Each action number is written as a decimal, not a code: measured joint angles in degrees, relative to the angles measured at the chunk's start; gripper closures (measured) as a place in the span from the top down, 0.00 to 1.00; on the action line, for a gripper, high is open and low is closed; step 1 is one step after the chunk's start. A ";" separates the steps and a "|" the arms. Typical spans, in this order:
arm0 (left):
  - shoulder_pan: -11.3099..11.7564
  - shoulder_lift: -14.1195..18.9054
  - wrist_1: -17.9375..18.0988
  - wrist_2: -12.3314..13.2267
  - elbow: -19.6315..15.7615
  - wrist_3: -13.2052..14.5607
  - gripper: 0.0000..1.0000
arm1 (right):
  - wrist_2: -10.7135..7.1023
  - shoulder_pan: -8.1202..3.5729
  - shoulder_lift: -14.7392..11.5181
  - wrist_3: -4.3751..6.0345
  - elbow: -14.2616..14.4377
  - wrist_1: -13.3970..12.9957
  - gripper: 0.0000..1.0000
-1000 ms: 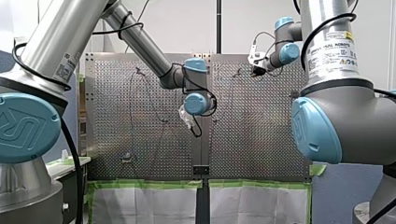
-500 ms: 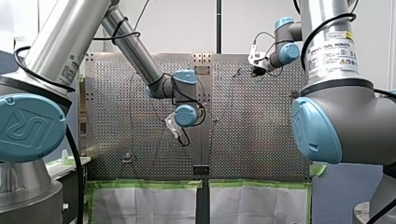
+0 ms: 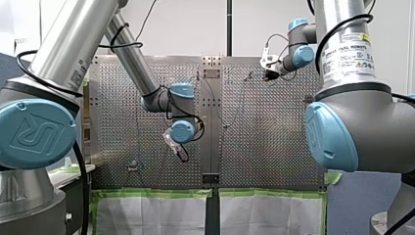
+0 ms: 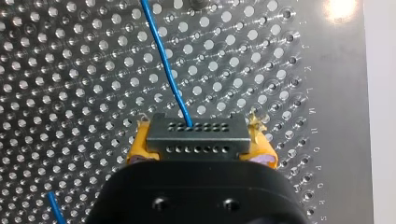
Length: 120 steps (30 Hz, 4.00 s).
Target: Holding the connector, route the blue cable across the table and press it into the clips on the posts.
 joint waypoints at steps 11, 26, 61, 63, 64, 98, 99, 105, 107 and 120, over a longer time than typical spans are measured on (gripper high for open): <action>5.17 0.05 4.92 5.24 -5.24 -0.85 1.00 | 0.02 0.00 0.07 0.00 0.00 -0.08 0.00; 9.72 0.04 7.01 11.42 -12.75 0.35 1.00 | -0.06 0.00 0.25 0.00 0.00 -0.08 0.00; 9.82 0.07 7.09 11.51 -21.13 0.92 1.00 | 0.02 -0.17 0.19 -0.09 0.00 -0.08 0.00; 9.82 0.06 7.09 11.51 -21.13 0.92 1.00 | 0.02 -0.18 0.18 -0.09 0.00 -0.08 0.00; 9.82 0.06 7.09 11.51 -21.13 0.92 1.00 | 0.01 -0.18 0.18 -0.09 0.00 -0.08 0.00; 9.82 0.06 7.08 11.51 -21.13 0.92 1.00 | 0.02 -0.17 0.18 -0.09 0.00 -0.08 0.00; 9.81 0.07 7.09 11.51 -21.13 0.92 1.00 | 0.02 -0.17 0.19 -0.09 0.00 -0.08 0.00; 9.82 0.07 7.09 11.50 -21.13 0.92 1.00 | 0.02 -0.17 0.18 -0.09 0.00 -0.08 0.00; 9.81 0.07 7.09 11.51 -21.13 0.92 1.00 | 0.02 -0.18 0.18 -0.08 0.00 -0.08 0.00; 9.82 0.06 7.09 11.51 -21.13 0.92 1.00 | 0.02 -0.17 0.18 -0.09 0.00 -0.08 0.00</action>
